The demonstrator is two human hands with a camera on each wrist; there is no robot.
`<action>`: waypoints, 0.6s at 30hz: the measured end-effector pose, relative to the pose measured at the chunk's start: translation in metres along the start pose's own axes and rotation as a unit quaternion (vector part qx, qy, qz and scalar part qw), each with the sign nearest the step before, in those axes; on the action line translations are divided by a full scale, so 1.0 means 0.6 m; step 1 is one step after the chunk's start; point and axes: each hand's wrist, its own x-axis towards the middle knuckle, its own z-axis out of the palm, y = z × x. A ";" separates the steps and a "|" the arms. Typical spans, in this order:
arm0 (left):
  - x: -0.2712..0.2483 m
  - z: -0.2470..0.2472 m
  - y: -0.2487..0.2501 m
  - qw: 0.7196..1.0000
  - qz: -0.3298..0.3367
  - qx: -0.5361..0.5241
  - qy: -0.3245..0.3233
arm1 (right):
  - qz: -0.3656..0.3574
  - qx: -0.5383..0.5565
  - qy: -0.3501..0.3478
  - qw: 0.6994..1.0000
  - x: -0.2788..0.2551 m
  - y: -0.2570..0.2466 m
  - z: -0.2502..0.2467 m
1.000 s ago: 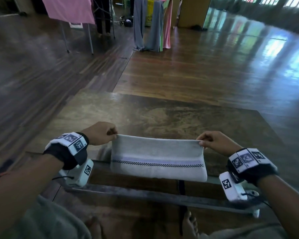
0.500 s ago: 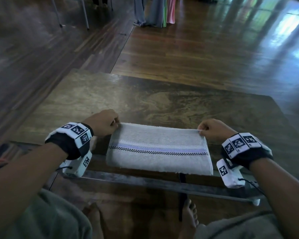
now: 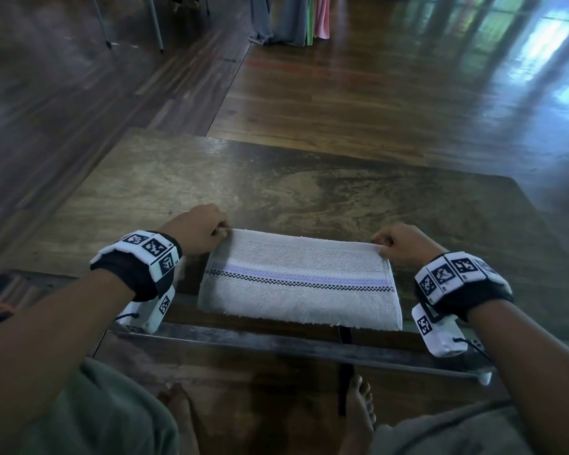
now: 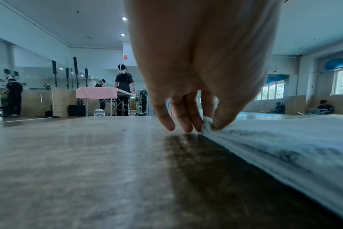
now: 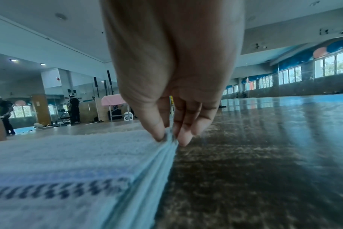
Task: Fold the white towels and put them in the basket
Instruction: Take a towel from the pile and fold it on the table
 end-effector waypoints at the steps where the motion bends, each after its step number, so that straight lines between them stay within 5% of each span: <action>1: -0.001 -0.002 0.001 1.000 0.000 0.005 -0.005 | -0.004 -0.010 -0.006 1.000 -0.001 -0.002 -0.001; 11: -0.028 -0.044 0.016 0.997 0.033 -0.066 0.022 | -0.032 -0.011 0.015 0.999 -0.036 -0.010 -0.030; 14: -0.037 -0.074 0.026 0.981 0.082 -0.074 0.157 | -0.063 0.045 0.156 0.985 -0.049 -0.013 -0.057; 18: -0.050 -0.106 0.032 0.914 0.135 -0.006 0.382 | -0.137 0.045 0.393 0.908 -0.066 -0.011 -0.097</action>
